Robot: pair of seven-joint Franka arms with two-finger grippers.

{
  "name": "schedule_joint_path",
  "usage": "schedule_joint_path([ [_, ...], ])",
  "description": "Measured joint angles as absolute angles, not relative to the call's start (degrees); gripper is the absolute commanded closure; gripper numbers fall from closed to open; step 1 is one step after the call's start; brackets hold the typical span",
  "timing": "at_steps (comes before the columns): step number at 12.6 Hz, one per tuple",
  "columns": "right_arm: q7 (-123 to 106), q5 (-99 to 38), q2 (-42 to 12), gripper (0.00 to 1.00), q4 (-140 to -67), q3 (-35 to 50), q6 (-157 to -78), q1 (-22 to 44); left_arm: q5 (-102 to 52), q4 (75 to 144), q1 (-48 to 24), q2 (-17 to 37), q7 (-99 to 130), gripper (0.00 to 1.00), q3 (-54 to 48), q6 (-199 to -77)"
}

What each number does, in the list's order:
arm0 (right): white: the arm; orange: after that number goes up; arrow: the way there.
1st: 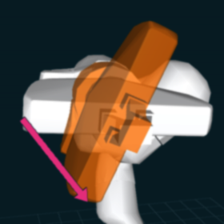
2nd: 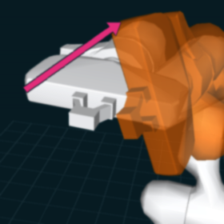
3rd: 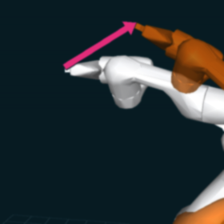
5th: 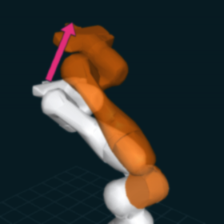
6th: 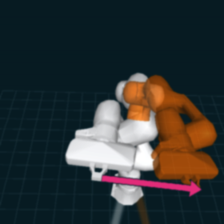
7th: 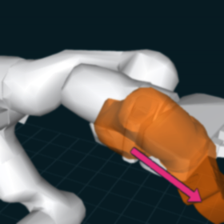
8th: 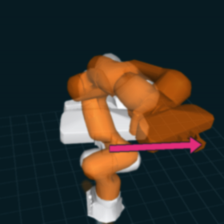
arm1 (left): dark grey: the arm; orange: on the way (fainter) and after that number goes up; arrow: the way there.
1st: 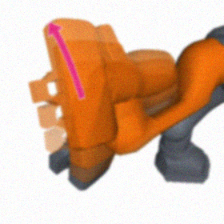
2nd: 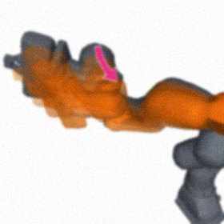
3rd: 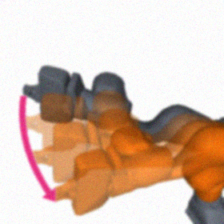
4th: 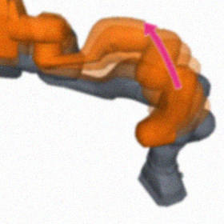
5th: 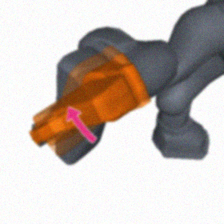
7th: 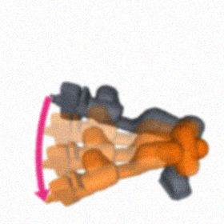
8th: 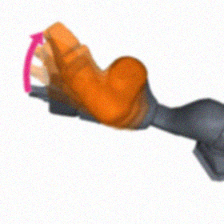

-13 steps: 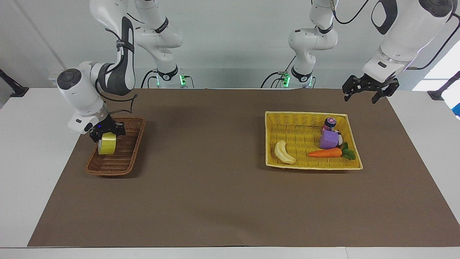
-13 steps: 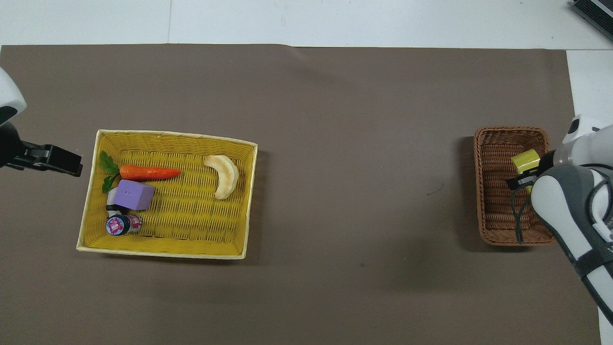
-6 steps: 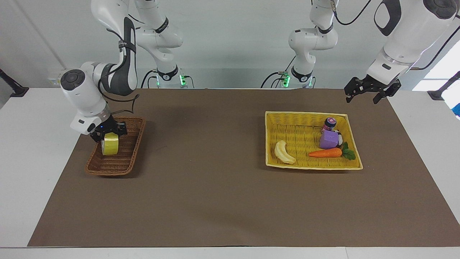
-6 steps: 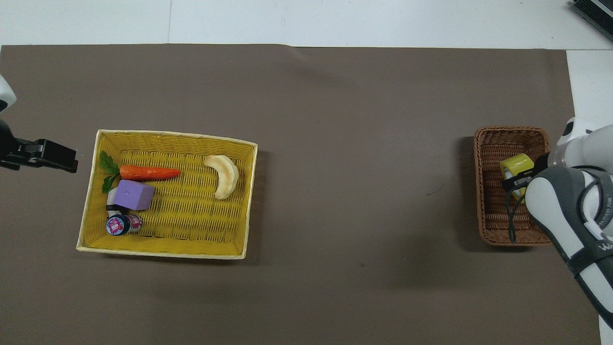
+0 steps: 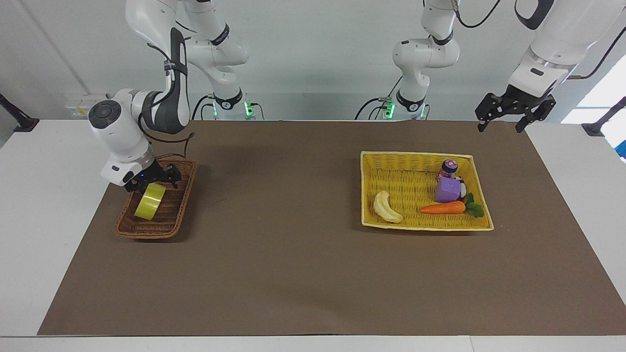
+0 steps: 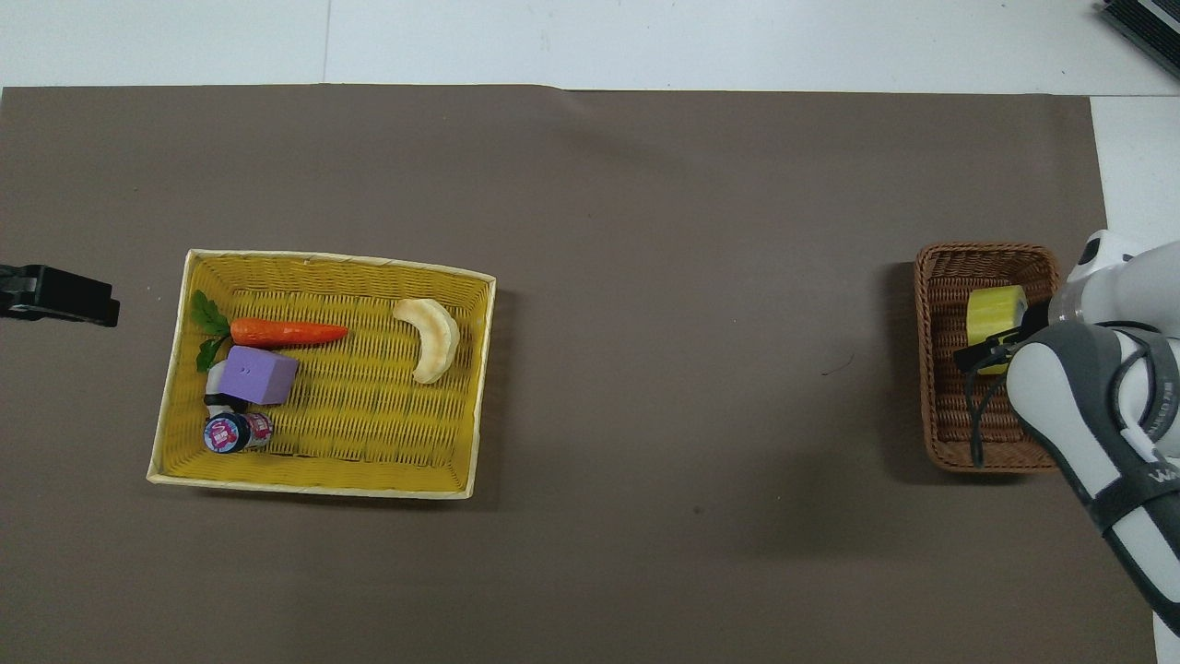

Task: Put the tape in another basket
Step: 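Lower the tape into the wicker basket and open the right gripper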

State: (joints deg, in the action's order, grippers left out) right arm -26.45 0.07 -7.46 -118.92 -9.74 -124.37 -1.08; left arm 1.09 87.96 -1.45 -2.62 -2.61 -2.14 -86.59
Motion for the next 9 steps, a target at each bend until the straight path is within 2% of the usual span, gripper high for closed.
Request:
schedule_joint_path([
  [5,-26.4,-2.4,-6.1,0.0,-118.5,-9.8,-124.4,-1.1,1.1,88.1,-1.4,-3.2,-2.6,0.0,-2.1,-86.6],
  [9,-23.1,-5.6,-2.3,0.0,-115.7,-9.6,-122.7,-1.0,1.1,88.1,-1.4,-3.2,-2.6,0.0,-2.1,-86.6],
])
